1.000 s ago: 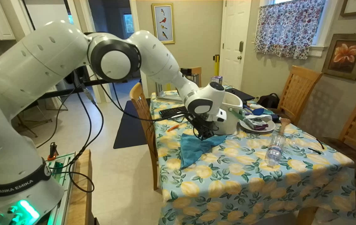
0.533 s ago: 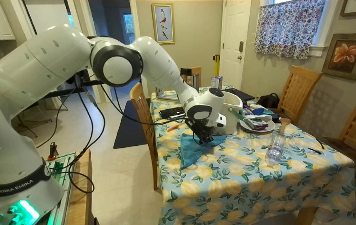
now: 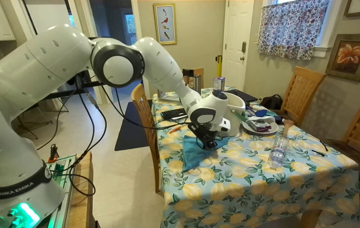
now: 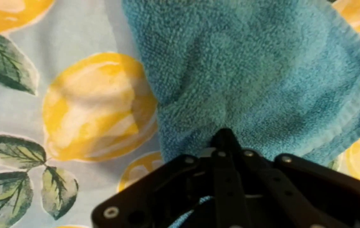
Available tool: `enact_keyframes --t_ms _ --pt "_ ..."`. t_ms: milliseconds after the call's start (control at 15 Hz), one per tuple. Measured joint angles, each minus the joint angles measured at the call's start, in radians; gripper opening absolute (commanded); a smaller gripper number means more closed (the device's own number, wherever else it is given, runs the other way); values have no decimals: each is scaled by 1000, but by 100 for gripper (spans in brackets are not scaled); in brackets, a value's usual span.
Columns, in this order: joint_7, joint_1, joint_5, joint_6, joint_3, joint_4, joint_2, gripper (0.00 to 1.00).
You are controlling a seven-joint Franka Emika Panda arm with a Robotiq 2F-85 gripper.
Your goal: Use the blue towel to wrap the fork
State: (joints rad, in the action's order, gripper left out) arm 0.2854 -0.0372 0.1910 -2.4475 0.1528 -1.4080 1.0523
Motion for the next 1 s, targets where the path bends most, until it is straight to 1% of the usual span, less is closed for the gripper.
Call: enact_keyframes --t_ms 267,1000 --pt "-3 0 0 2 -10 -12 -8 0" --pt "-20 -9 0 2 -48 -107 -67 0"
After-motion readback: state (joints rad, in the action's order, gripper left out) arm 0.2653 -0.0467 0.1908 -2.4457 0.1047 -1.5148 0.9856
